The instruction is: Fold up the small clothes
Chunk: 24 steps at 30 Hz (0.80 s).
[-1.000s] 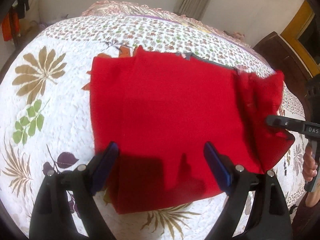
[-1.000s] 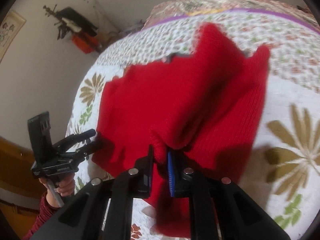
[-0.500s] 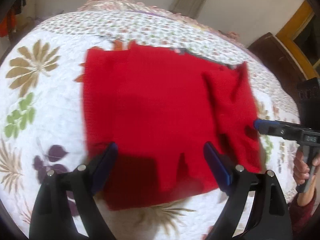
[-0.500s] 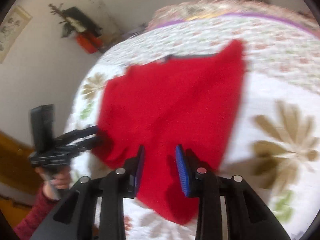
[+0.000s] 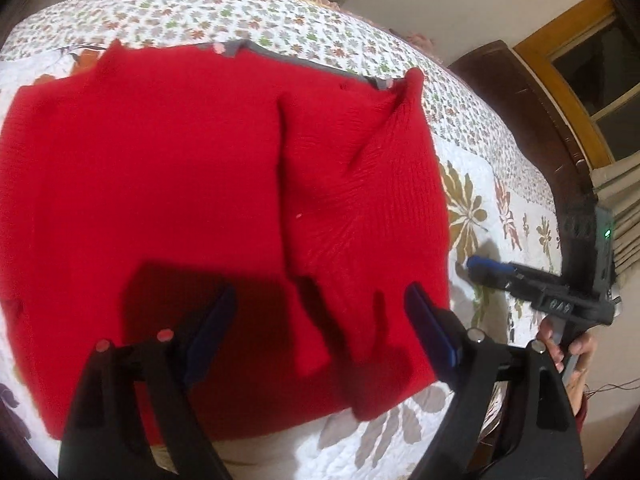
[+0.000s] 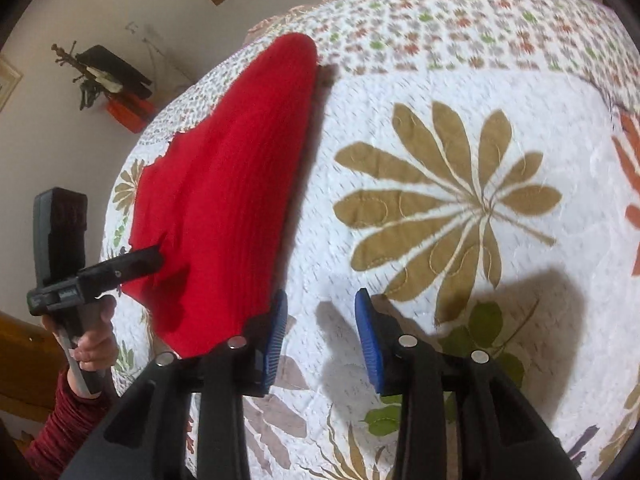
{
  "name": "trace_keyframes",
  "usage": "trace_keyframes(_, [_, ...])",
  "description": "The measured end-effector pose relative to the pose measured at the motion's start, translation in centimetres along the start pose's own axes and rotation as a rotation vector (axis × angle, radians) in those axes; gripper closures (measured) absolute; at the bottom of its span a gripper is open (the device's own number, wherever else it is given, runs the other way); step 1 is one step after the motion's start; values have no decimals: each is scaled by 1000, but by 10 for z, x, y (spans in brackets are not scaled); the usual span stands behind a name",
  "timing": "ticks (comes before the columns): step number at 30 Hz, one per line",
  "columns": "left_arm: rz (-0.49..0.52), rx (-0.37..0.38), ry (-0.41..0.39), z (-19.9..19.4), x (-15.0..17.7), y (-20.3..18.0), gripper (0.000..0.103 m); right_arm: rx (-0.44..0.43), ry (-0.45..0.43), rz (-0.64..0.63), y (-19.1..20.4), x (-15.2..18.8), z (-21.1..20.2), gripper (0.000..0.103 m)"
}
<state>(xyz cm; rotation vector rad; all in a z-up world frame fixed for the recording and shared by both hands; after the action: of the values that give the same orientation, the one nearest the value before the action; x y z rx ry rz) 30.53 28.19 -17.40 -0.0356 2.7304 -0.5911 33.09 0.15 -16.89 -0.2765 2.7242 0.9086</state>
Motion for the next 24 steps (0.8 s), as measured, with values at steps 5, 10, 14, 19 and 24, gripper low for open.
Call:
trace_keyframes(5, [7, 22, 16, 12, -7, -11, 21, -27, -3, 7, -1, 2, 3, 67])
trace_keyframes(10, [-9, 51, 40, 26, -9, -16, 25, -30, -16, 3, -3, 3, -5, 66])
trace_keyframes(14, [-22, 77, 37, 28, -9, -19, 41, -34, -23, 9, -8, 4, -11, 63])
trace_keyframes(19, [-1, 95, 20, 25, -10, -25, 46, -50, -32, 29, -11, 2, -11, 61])
trace_keyframes(24, [-100, 143, 57, 39, -18, -19, 40, -50, -26, 23, -9, 5, -12, 61])
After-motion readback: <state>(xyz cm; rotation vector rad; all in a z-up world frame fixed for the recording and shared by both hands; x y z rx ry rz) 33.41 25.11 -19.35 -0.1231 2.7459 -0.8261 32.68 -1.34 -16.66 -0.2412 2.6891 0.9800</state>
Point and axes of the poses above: each gripper's, at about its wrist camera, not at the fingertips, and z roughly the way its jaws point, y to its left, x to its underside, the point moved 8 cm from there along z, roughly the way its jaws point, and after that the axes turned 8 degrees about -x, right-handed, at the moved point
